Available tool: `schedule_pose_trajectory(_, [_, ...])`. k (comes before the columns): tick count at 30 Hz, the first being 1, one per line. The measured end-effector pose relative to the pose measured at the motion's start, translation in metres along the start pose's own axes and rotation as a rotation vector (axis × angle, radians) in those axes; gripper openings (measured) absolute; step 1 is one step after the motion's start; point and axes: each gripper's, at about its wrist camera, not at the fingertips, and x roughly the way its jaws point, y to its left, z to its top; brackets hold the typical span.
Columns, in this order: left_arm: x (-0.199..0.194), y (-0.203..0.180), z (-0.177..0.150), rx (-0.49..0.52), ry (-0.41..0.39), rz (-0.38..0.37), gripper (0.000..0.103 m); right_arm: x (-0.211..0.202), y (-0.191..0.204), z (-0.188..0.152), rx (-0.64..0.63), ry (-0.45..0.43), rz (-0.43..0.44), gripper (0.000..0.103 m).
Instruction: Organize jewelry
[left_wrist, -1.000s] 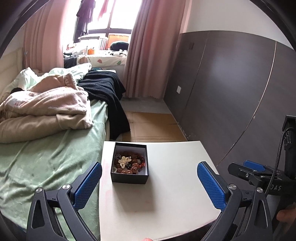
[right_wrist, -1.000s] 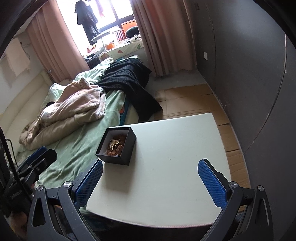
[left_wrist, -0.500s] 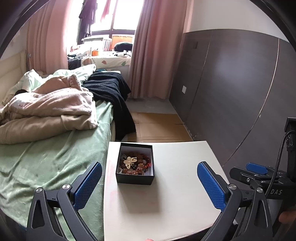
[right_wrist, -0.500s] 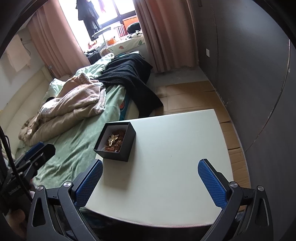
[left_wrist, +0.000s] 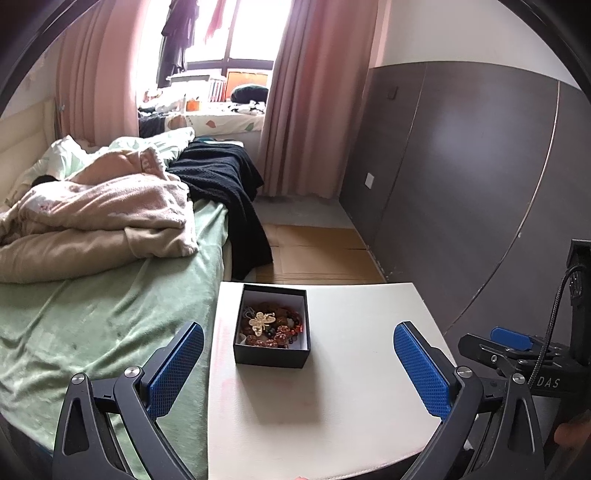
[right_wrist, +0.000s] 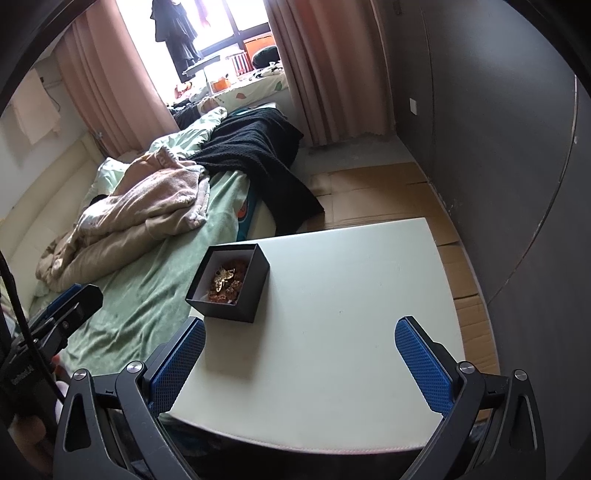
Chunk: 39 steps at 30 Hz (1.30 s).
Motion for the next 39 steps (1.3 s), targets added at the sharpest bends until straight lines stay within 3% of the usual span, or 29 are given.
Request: schedule_pose_trajectory(39, [-0.0011, 0.0006, 0.0004, 0.012, -0.011, 0.016, 0.102, -0.0005, -0.0108, 0.0041, 0.014, 0.000, -0.006, 0.103])
